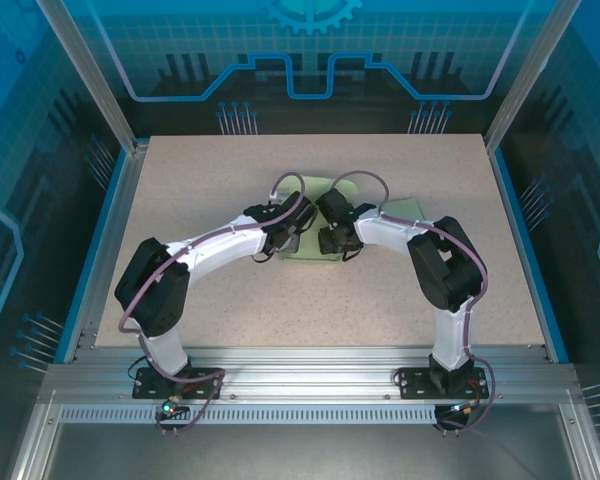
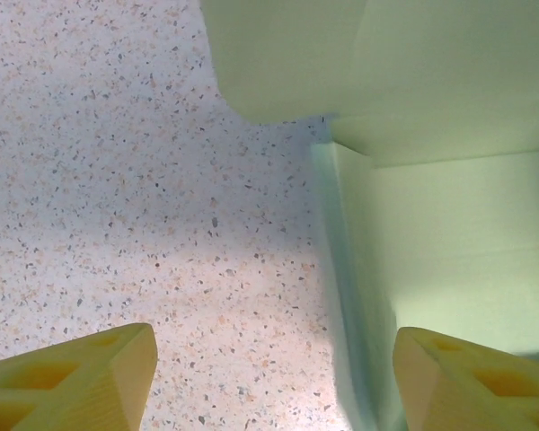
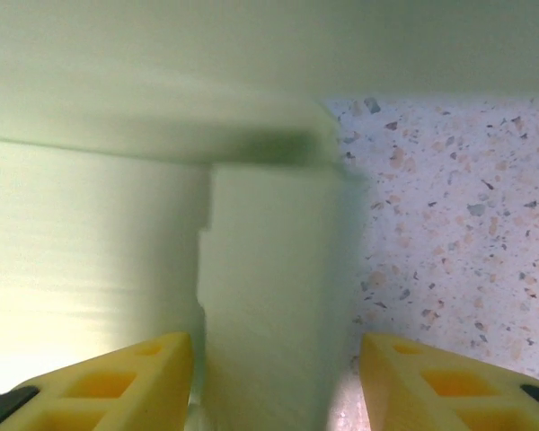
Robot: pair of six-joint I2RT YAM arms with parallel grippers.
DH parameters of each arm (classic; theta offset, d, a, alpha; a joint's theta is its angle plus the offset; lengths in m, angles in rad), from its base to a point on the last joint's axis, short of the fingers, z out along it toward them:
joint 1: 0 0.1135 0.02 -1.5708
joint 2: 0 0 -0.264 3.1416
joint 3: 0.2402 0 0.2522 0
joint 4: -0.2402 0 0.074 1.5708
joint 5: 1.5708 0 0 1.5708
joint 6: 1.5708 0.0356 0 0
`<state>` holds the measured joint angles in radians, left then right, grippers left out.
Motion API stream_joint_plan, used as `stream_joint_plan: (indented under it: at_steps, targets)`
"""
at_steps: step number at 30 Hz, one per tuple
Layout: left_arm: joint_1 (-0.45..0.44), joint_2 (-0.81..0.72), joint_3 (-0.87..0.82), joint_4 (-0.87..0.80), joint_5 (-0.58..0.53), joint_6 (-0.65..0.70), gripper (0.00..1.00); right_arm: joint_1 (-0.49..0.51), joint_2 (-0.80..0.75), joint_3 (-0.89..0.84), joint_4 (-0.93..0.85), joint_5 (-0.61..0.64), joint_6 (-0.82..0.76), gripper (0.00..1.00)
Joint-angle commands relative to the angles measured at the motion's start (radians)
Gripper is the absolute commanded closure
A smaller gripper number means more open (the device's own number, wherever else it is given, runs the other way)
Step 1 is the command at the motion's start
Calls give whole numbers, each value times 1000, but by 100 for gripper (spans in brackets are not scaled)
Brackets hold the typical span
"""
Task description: Fold the paper box
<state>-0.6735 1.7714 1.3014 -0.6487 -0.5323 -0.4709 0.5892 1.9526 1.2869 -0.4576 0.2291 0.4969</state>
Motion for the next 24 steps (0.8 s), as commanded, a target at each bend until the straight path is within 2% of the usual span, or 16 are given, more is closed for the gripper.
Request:
stream_joint_plan:
  at_steps: [1, 6, 12, 16, 20, 24]
  targets:
    - [13, 7, -41, 21, 50, -9, 29, 9, -21, 32, -31, 19, -8, 47]
    - [22, 18, -81, 65, 105, -39, 29, 12, -24, 34, -35, 21, -11, 47]
    - [33, -58, -108, 140, 163, -38, 29, 14, -35, 45, -40, 28, -28, 46]
    - [73, -113, -117, 169, 200, -32, 30, 14, -48, 58, -56, 50, -49, 43]
    - [157, -184, -169, 247, 320, -60, 35, 14, -77, 65, -70, 66, -63, 43]
    - [258, -275, -306, 456, 504, -143, 39, 29, -112, 66, -98, 92, -54, 43]
